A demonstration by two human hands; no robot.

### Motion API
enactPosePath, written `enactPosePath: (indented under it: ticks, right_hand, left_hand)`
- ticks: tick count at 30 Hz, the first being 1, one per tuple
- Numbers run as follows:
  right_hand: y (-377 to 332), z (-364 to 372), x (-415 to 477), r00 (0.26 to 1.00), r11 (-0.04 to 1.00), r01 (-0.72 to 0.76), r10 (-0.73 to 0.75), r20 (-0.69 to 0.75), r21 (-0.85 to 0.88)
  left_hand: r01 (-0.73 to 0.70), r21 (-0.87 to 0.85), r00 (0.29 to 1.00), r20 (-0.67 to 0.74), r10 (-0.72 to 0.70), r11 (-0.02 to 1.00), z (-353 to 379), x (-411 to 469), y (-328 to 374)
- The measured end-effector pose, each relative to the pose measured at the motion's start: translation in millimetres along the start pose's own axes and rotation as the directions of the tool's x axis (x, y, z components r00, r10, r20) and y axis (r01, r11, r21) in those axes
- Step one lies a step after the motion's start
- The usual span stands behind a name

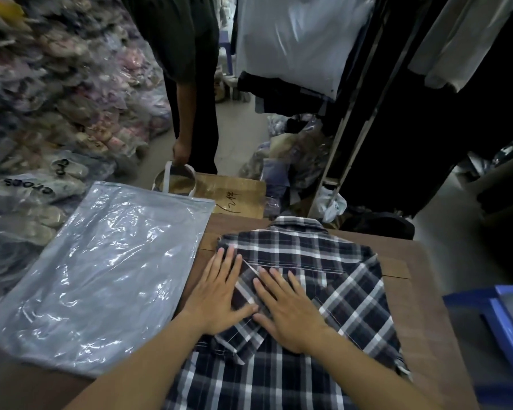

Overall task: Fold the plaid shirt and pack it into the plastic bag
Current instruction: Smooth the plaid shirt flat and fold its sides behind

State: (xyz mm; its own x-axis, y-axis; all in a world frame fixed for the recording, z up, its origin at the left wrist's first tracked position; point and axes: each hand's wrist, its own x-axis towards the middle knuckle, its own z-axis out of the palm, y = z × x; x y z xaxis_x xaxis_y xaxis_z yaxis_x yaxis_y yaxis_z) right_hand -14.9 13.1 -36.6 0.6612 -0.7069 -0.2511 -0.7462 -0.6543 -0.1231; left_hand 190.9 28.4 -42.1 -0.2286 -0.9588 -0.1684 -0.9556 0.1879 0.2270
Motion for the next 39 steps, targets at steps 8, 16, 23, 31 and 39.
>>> enactPosePath:
  ticks: [8, 16, 23, 31, 39]
  right_hand:
    - [15, -33, -9, 0.99, 0.946, -0.065, 0.103, -0.102, 0.318]
    - [138, -49, -54, 0.539, 0.507, -0.557, 0.823, -0.178, 0.658]
    - [177, -39, -67, 0.461, 0.042, -0.615, 0.829, 0.316, 0.788]
    - [174, -73, -61, 0.56, 0.109, -0.602, 0.764, 0.321, 0.791]
    - [182, -148, -29, 0.565, 0.25, -0.412, 0.825, 0.03, 0.876]
  left_hand:
    - [0.089, -0.109, 0.996, 0.01, -0.088, 0.99, -6, 10, 1]
    - [0.395, -0.611, 0.846, -0.049, -0.53, 0.686, -48, 54, -24]
    - [0.557, -0.608, 0.787, 0.168, -0.594, 0.566, -56, 74, -30]
    - [0.521, -0.602, 0.849, 0.286, -0.445, 0.606, -90, 84, -29]
    - [0.309, -0.836, 0.888, 0.082, -0.453, 0.454, -161, 123, -10]
